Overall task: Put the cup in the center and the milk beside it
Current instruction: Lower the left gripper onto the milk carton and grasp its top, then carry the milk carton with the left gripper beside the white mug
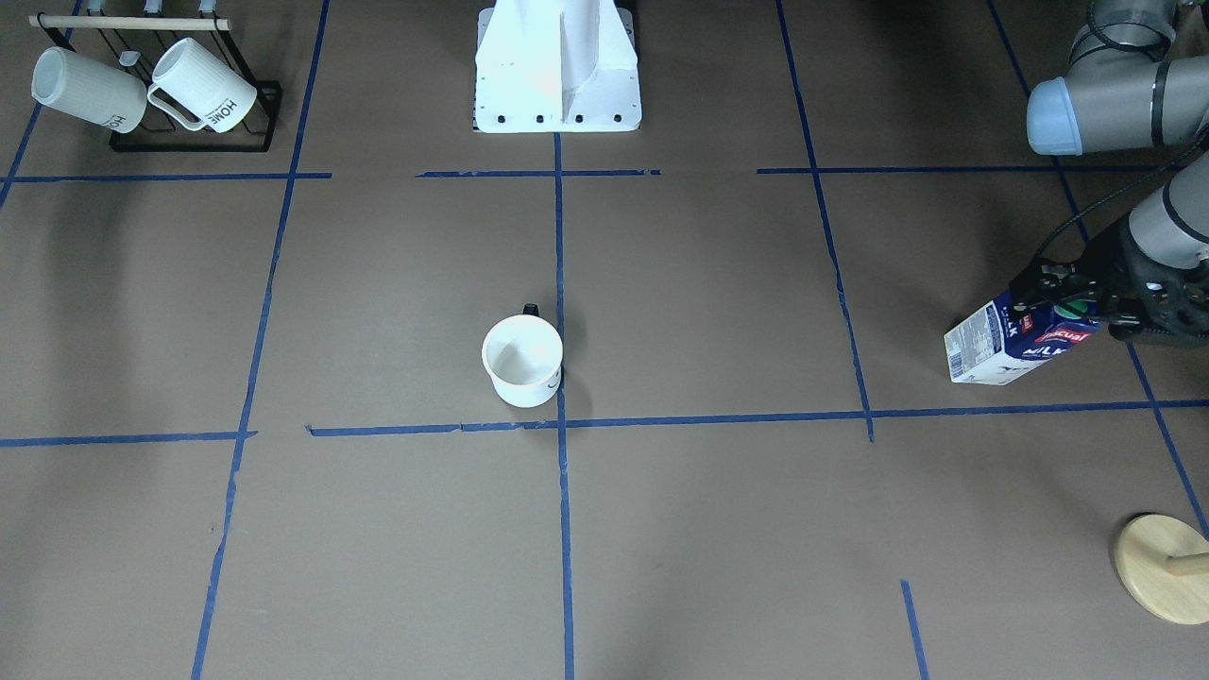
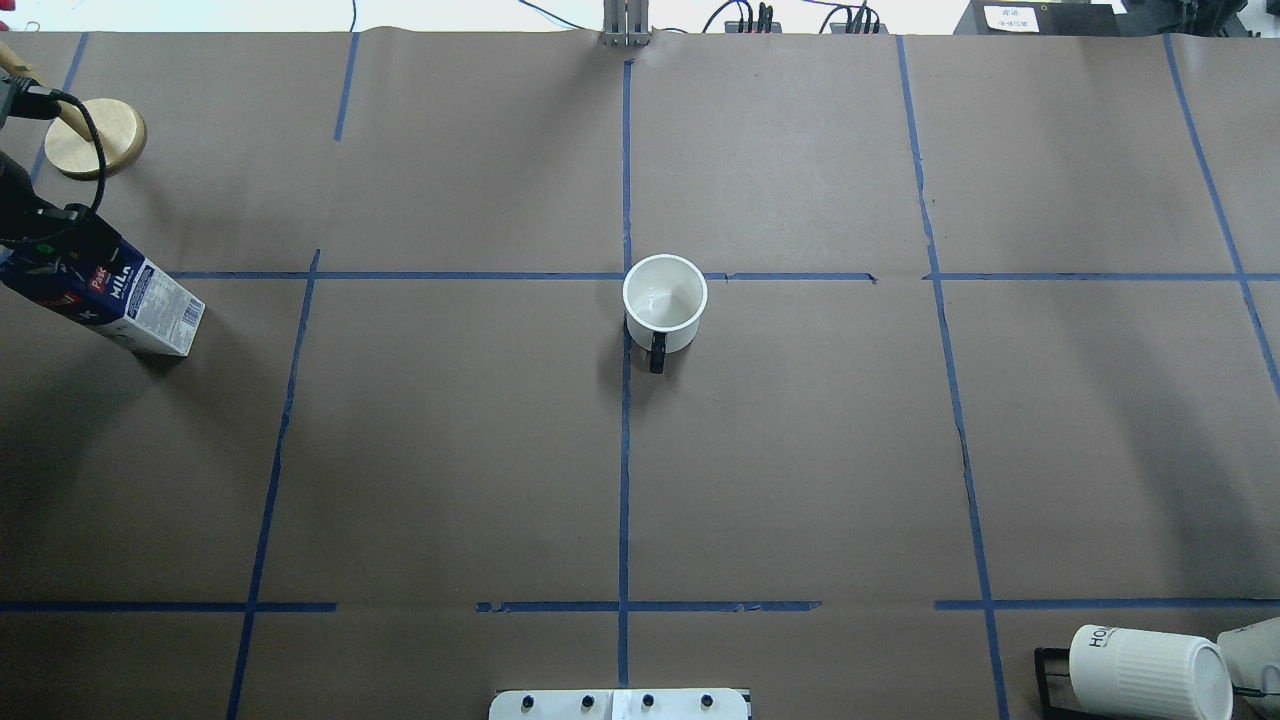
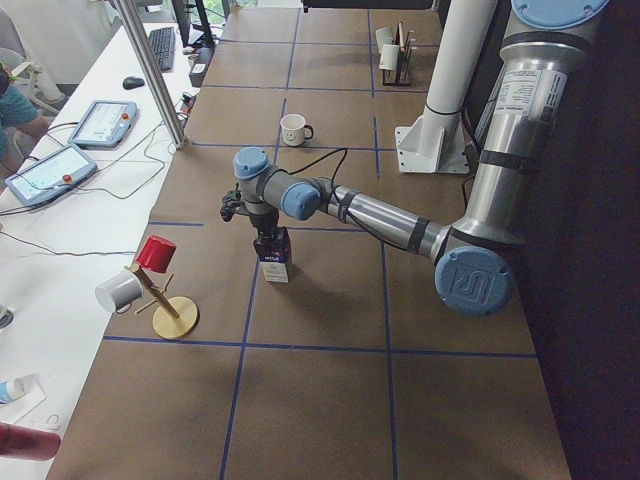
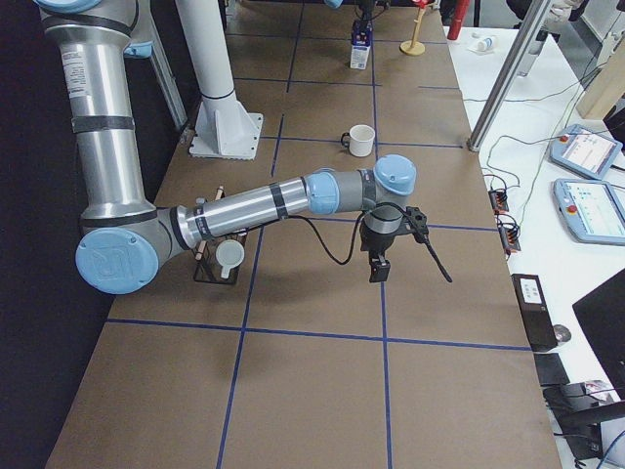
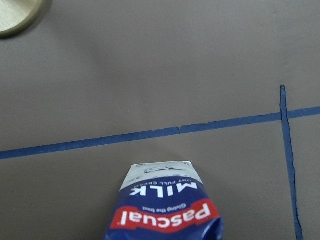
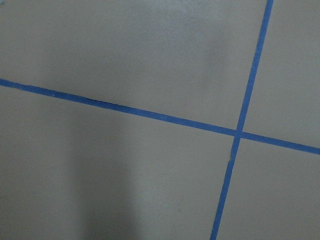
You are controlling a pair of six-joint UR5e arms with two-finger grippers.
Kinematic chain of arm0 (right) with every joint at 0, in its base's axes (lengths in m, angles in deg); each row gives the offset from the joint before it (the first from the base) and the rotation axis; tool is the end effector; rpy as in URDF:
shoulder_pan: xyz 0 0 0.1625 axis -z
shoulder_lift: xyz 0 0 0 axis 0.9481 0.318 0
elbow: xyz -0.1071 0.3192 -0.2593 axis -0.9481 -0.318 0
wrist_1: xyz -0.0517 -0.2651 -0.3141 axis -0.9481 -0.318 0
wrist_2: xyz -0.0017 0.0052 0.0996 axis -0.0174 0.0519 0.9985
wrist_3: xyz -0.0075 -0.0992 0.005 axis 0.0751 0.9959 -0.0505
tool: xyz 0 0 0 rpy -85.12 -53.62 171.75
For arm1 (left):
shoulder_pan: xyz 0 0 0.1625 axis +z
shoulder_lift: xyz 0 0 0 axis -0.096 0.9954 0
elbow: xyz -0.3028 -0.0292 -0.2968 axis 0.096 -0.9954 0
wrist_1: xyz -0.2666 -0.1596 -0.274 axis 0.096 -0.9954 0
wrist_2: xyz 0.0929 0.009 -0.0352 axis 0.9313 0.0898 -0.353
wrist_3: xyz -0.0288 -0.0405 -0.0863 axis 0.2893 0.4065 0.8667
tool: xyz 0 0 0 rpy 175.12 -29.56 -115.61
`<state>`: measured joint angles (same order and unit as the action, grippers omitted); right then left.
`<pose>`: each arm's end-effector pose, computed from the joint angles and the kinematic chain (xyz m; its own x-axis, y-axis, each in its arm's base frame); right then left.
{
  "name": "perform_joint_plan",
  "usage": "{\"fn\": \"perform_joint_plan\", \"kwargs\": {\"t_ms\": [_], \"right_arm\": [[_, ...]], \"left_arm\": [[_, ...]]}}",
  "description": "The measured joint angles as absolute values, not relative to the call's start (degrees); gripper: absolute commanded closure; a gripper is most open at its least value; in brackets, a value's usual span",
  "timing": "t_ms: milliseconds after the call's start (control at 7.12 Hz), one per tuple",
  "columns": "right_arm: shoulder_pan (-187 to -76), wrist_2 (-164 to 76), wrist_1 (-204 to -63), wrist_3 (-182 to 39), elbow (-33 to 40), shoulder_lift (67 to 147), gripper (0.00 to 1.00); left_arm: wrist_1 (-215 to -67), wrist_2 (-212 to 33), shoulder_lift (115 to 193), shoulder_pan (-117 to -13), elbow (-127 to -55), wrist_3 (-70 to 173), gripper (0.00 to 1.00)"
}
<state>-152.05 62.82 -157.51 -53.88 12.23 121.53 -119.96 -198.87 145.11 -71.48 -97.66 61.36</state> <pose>-0.0177 -0.5308 0.5321 0.7411 -0.2132 0.6367 0.1762 0.9768 0.1219 0.1714 -0.5512 0.4851 0.6862 0.1423 -0.7133 -0.0938 0.9898 0.1072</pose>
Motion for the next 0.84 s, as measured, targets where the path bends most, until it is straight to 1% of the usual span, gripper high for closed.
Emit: {"fn": "perform_joint_plan", "kwargs": {"t_ms": [281, 562, 843], "right_arm": [[-152.05, 62.82, -157.51, -53.88, 12.26, 121.54, 0.0], [-152.05, 62.82, -157.51, -53.88, 12.3, 121.54, 0.0], [-152.05, 62.82, -157.51, -53.89, 12.31, 121.54, 0.0]], "left_arm": [[-118.23, -198.54, 148.31, -71.61, -98.7, 63.56, 0.57], [-111.74, -198.42, 156.41, -71.0, -99.02, 69.04, 0.57], [-108.65, -196.36, 165.65, -64.67, -98.34, 81.04, 0.57]]}}
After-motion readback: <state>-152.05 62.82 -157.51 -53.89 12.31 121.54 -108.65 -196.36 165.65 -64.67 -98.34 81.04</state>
